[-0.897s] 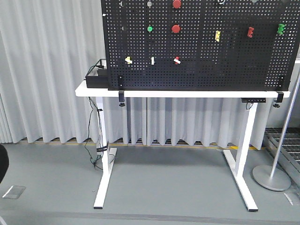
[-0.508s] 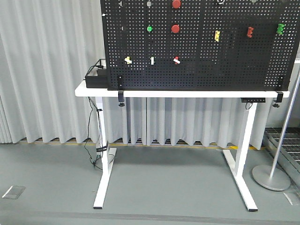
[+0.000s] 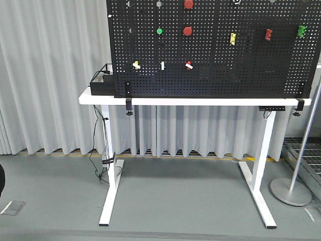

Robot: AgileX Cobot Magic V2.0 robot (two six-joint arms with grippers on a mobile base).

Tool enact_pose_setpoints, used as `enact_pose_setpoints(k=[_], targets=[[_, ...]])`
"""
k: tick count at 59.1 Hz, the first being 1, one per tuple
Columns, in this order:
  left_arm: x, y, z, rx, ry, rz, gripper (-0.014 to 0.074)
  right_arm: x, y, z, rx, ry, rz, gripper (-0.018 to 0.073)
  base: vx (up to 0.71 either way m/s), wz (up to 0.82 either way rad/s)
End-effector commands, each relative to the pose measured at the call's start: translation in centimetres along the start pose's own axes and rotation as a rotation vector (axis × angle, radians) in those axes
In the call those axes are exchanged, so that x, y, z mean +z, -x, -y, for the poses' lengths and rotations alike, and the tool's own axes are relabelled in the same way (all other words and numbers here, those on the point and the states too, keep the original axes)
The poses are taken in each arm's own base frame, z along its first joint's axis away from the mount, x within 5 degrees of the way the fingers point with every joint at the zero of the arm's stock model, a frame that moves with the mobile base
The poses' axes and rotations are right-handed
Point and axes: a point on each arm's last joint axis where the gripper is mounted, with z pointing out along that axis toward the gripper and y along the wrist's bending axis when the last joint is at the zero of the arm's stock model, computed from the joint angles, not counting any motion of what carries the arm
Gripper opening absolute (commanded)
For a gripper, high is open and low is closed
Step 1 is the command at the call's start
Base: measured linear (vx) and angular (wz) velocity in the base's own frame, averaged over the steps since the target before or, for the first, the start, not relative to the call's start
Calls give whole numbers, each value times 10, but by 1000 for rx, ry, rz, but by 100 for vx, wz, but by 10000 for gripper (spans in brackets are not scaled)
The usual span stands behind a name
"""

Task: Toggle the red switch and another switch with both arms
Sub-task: 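Drive the base forward toward the black pegboard on the table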

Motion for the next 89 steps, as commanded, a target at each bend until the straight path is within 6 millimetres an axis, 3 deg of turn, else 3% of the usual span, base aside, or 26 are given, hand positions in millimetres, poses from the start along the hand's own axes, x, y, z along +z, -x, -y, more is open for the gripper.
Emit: enact_pose_setpoints(k=[1,89], targets=[[0,1,0,-3,1,65,2,0,6,0,-9,-8,84,-6,8,1],[0,1,0,-3,1,65,2,0,6,0,-9,-8,84,-6,22,-4]])
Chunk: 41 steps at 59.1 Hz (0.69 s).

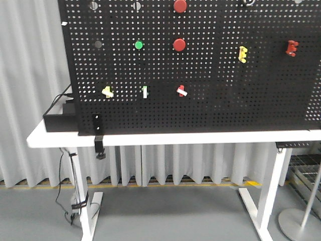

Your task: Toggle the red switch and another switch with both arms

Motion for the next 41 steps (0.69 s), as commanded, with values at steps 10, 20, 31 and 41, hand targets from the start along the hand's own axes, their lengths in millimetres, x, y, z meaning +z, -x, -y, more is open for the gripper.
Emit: enact_pose_setpoints(k=[10,20,31,41], targets=[[0,1,0,-3,1,65,2,0,6,0,-9,-8,84,-6,39,-1],[0,1,0,-3,1,65,2,0,6,0,-9,-8,84,-6,42,3],[0,1,0,-3,1,65,2,0,6,0,-9,-8,84,-6,41,2],[0,1,0,-3,1,65,2,0,6,0,-9,-8,84,-6,36,1]])
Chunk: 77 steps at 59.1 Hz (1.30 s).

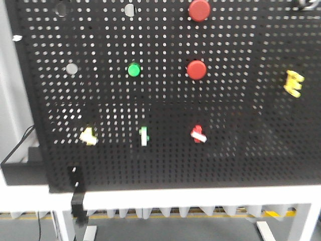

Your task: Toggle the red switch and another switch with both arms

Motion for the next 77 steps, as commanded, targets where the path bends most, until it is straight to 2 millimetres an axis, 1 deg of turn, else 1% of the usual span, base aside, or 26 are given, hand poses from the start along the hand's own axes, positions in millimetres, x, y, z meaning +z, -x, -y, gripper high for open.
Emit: enact_pose_setpoints(k=[1,35,77], targets=[[0,1,0,-3,1,65,2,0,6,0,-9,-8,84,-6,33,1],[0,1,0,-3,1,65,2,0,6,0,-9,-8,84,-6,22,2],[0,1,0,-3,1,65,2,0,6,0,-15,-9,84,-6,4,0]])
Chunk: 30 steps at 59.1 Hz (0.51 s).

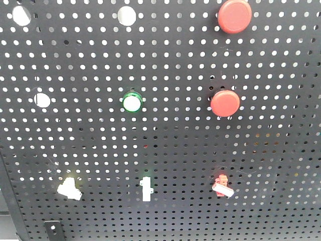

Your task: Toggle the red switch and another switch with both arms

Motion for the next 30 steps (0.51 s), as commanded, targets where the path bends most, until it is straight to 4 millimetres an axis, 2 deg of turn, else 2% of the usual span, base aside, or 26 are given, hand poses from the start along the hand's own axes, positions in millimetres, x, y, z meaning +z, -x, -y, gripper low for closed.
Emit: enact_pose_setpoints(k=[1,18,30], targets=[[0,1,0,-3,1,65,2,0,6,0,-15,-9,84,-6,0,0],[0,1,0,-3,1,70,2,-1,11,1,-42,-13,140,-6,0,0],[0,7,0,-3,1,133,2,-4,24,0,-36,-11,289,-6,0,0]])
